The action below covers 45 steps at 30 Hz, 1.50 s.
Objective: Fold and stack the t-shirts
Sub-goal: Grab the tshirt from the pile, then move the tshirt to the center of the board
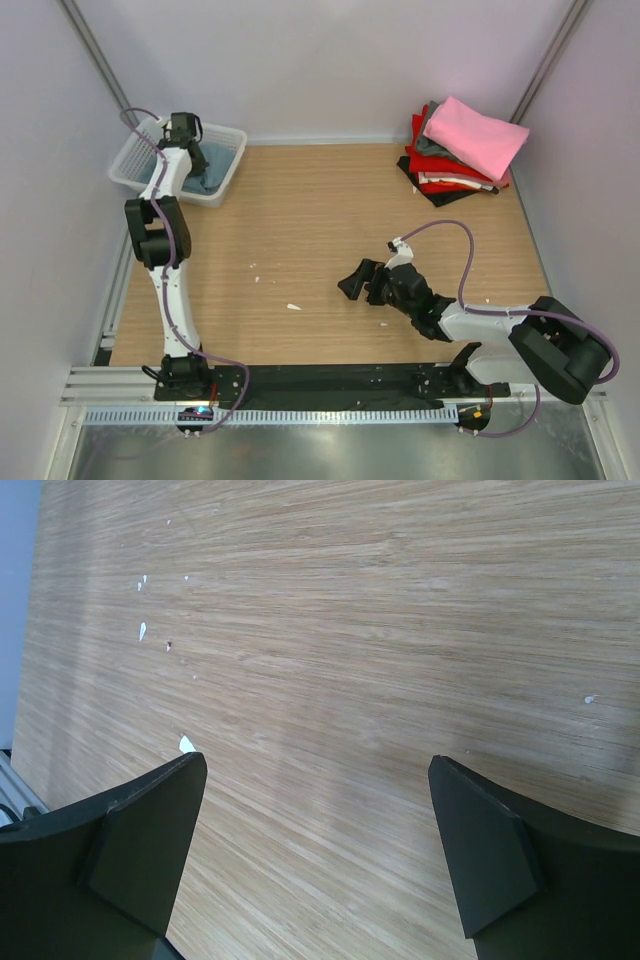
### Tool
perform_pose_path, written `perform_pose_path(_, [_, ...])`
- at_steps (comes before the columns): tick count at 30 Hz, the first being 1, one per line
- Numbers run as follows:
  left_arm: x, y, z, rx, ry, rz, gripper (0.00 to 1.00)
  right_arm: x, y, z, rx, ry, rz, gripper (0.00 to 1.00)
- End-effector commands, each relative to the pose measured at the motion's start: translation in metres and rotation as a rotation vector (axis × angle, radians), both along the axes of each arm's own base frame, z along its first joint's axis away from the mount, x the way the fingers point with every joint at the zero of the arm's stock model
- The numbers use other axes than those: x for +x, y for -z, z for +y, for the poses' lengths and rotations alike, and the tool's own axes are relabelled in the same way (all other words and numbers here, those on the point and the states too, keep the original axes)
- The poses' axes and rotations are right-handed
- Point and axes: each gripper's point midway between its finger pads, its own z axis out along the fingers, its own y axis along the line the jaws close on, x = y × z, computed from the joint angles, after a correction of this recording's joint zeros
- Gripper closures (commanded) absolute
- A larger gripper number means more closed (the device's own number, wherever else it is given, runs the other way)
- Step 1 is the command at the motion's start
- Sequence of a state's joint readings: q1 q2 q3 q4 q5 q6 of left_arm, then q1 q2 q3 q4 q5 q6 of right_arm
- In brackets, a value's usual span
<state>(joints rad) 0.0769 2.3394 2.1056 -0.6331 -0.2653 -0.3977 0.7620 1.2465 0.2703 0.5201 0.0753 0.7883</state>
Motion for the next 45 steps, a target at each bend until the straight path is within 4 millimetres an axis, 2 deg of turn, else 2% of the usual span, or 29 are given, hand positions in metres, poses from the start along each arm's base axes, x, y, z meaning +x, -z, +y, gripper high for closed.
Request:
perform_pose_path(1, [0.013, -0.025, -0.005, -0.022, 0.025, -0.082, 1.00, 0.011, -0.020, 0.010, 0.030, -0.002, -0.065, 0.00])
perform_pose_path(4, [0.016, -0.081, -0.011, -0.017, 0.026, -0.205, 1.00, 0.012, -0.021, 0.010, 0.031, -0.001, -0.066, 0.00])
perform_pose_path(5, [0.014, -0.118, -0.017, -0.008, 0.033, -0.272, 1.00, 0.012, -0.020, 0.010, 0.028, 0.000, -0.067, 0.00])
perform_pose_path(7, [0.012, -0.166, -0.027, 0.001, 0.043, -0.357, 1.00, 0.013, -0.020, 0.010, 0.030, -0.001, -0.065, 0.00])
perform_pose_path(9, [0.000, -0.254, -0.042, -0.002, 0.060, -0.525, 1.00, 0.013, -0.020, 0.011, 0.031, -0.001, -0.064, 0.00])
perform_pose_path(10, [-0.008, -0.287, -0.065, -0.035, 0.087, -0.595, 1.00, 0.013, -0.021, 0.011, 0.033, -0.002, -0.067, 0.00])
perform_pose_path(12, [-0.026, -0.353, -0.087, -0.092, 0.149, -0.756, 1.00, 0.013, -0.021, 0.009, 0.033, 0.006, -0.069, 0.00])
perform_pose_path(13, [-0.056, -0.402, -0.100, -0.135, 0.177, -0.866, 1.00, 0.017, -0.029, 0.004, 0.044, 0.043, -0.095, 0.00])
perform_pose_path(15, [-0.084, -0.445, -0.117, -0.182, 0.245, -0.974, 1.00, 0.011, -0.028, -0.008, 0.070, 0.074, -0.115, 0.00])
perform_pose_path(16, [-0.112, -0.473, -0.122, -0.197, 0.265, -1.035, 1.00, 0.011, -0.037, -0.011, 0.105, 0.087, -0.151, 0.00])
perform_pose_path(17, [-0.127, -0.484, -0.124, -0.222, 0.267, -1.061, 1.00, 0.007, -0.041, -0.021, 0.126, 0.111, -0.180, 0.00])
perform_pose_path(18, [-0.131, -0.473, -0.126, -0.239, 0.271, -1.035, 1.00, 0.007, -0.046, -0.025, 0.148, 0.128, -0.204, 0.00])
perform_pose_path(19, [-0.159, -0.490, -0.124, -0.246, 0.271, -1.072, 1.00, 0.006, -0.049, -0.029, 0.160, 0.143, -0.215, 0.00])
perform_pose_path(20, [-0.167, -0.482, -0.124, -0.260, 0.264, -1.051, 1.00, 0.006, -0.054, -0.036, 0.174, 0.171, -0.240, 0.00])
perform_pose_path(21, [-0.165, -0.445, -0.124, -0.273, 0.248, -0.960, 1.00, 0.005, -0.055, -0.038, 0.180, 0.178, -0.244, 0.00])
perform_pose_path(22, [-0.174, -0.428, -0.124, -0.287, 0.244, -0.924, 1.00, 0.005, -0.054, -0.041, 0.174, 0.189, -0.239, 0.00])
perform_pose_path(23, [-0.199, -0.428, -0.125, -0.302, 0.258, -0.934, 0.93, 0.005, -0.057, -0.042, 0.176, 0.196, -0.244, 0.00])
perform_pose_path(24, [-0.209, -0.409, -0.130, -0.329, 0.269, -0.887, 0.84, 0.006, -0.062, -0.043, 0.179, 0.203, -0.253, 0.00])
perform_pose_path(25, [-0.209, -0.351, -0.143, -0.372, 0.316, -0.746, 0.52, 0.006, -0.056, -0.046, 0.148, 0.209, -0.230, 0.00])
perform_pose_path(26, [-0.228, -0.340, -0.150, -0.396, 0.355, -0.714, 0.38, 0.005, -0.056, -0.047, 0.134, 0.210, -0.225, 0.00])
perform_pose_path(28, [-0.251, -0.252, -0.164, -0.453, 0.410, -0.468, 0.16, 0.004, -0.064, -0.048, 0.122, 0.203, -0.224, 0.00])
perform_pose_path(29, [-0.271, -0.236, -0.164, -0.456, 0.419, -0.432, 0.13, 0.004, -0.073, -0.047, 0.121, 0.194, -0.241, 0.00])
perform_pose_path(30, [-0.285, -0.215, -0.163, -0.450, 0.415, -0.376, 0.12, 0.001, -0.069, -0.049, 0.084, 0.179, -0.227, 0.00])
perform_pose_path(31, [-0.298, -0.179, -0.156, -0.427, 0.392, -0.307, 0.10, -0.001, -0.077, -0.048, 0.088, 0.164, -0.241, 0.00])
perform_pose_path(32, [-0.305, -0.170, -0.146, -0.383, 0.358, -0.305, 0.09, 0.000, -0.088, -0.047, 0.076, 0.152, -0.261, 0.00])
perform_pose_path(34, [-0.326, -0.166, -0.132, -0.315, 0.338, -0.319, 0.07, -0.004, -0.089, -0.044, 0.047, 0.113, -0.250, 0.00])
perform_pose_path(35, [-0.331, -0.157, -0.122, -0.277, 0.297, -0.294, 0.07, -0.003, -0.100, -0.041, 0.049, 0.103, -0.262, 0.00])
perform_pose_path(40, [-0.336, -0.130, -0.115, -0.252, 0.259, -0.189, 0.07, 0.000, -0.103, -0.024, 0.022, 0.044, -0.205, 0.00])
perform_pose_path(45, [-0.338, -0.122, -0.108, -0.220, 0.244, -0.199, 0.08, 0.004, -0.067, 0.052, -0.145, -0.179, -0.039, 0.01])
